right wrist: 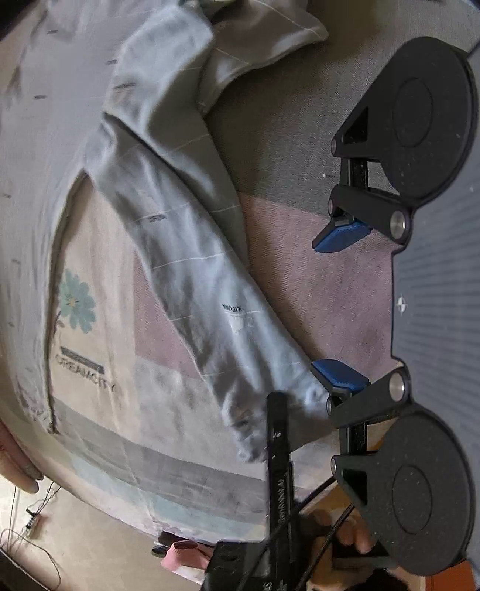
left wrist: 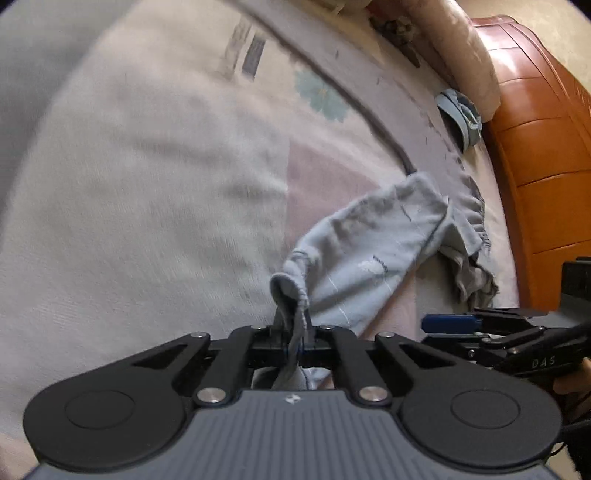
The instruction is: Fold clothes
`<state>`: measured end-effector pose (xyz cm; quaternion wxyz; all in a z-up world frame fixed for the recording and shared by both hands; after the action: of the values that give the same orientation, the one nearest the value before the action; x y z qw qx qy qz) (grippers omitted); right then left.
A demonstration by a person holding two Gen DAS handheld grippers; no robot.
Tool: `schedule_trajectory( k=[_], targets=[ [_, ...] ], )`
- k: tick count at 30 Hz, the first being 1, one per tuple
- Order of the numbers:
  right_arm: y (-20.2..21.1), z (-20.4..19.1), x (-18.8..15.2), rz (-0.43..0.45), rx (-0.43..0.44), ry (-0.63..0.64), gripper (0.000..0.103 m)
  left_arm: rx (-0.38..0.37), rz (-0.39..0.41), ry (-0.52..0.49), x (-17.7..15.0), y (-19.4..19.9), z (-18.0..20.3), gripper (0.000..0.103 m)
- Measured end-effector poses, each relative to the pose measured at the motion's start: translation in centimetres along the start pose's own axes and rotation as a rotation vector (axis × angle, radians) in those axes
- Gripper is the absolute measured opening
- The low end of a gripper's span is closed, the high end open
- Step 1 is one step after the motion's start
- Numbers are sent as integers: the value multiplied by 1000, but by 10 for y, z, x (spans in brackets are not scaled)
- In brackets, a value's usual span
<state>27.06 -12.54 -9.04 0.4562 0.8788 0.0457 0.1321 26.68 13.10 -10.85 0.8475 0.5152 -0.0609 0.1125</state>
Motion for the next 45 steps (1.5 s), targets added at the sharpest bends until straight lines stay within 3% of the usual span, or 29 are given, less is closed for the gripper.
schedule_trajectory(
  k=[7, 17, 30, 36, 45],
  targets=[
    [5, -6, 2, 33, -7, 14, 69, 93, 67, -35, 40, 33, -28, 4],
    [7, -12, 0, 32, -5, 23, 69, 237, 60, -46, 82, 44, -73, 4],
    [27, 13, -35, -23, -99, -43, 69, 360, 33, -76, 93, 74, -104, 4],
    [38, 33, -47, -32, -139, -84, 69, 433, -27, -100, 88, 90, -118, 4],
    [35, 36, -43, -24, -126, -96, 69, 554, -73, -36, 87, 110, -154, 5]
  ],
)
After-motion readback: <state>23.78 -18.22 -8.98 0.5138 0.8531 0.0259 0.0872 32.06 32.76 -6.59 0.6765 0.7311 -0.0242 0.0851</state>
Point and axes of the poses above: each gripper's, at about its wrist camera, not at the fingertips, and y roughly against the way its jaws point, z to its right, x to its top, the point moved 4 cm from there along -y, roughly the way its jaws point, and after that the axes turned 7 degrees about x, right-handed, at the moved point
